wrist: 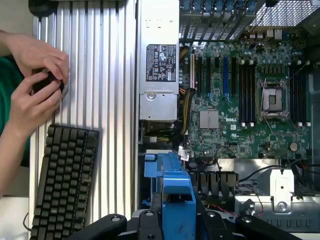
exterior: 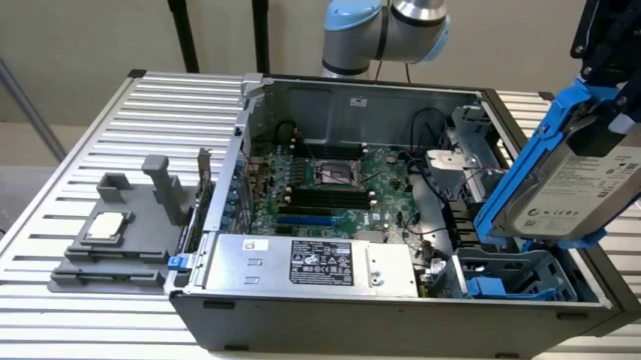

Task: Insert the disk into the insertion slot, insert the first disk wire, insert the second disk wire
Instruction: 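Insert the disk into the insertion slot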

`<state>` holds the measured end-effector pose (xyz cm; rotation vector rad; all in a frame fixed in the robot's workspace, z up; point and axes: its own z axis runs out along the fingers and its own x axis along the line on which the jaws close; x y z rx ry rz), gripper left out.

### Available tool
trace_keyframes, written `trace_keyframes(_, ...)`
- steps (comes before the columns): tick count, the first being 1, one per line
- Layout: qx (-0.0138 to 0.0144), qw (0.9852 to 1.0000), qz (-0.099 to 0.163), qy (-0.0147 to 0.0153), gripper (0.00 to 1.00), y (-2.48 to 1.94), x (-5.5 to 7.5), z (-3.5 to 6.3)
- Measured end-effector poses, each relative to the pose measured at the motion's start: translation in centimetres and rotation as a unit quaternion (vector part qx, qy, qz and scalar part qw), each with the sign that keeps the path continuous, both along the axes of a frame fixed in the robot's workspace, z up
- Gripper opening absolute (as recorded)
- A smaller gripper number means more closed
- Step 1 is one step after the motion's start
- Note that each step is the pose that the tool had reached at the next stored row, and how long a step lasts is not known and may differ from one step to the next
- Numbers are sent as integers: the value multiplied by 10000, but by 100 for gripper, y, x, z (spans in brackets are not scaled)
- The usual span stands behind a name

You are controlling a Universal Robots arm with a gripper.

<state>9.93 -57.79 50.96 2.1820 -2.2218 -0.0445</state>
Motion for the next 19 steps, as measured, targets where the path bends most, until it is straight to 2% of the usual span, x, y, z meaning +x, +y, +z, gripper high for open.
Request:
trace_keyframes(4,0,10000,0,7,32,-1,46,-42)
trace_keyframes(19,1,10000,0,8,32,-2,82,-314)
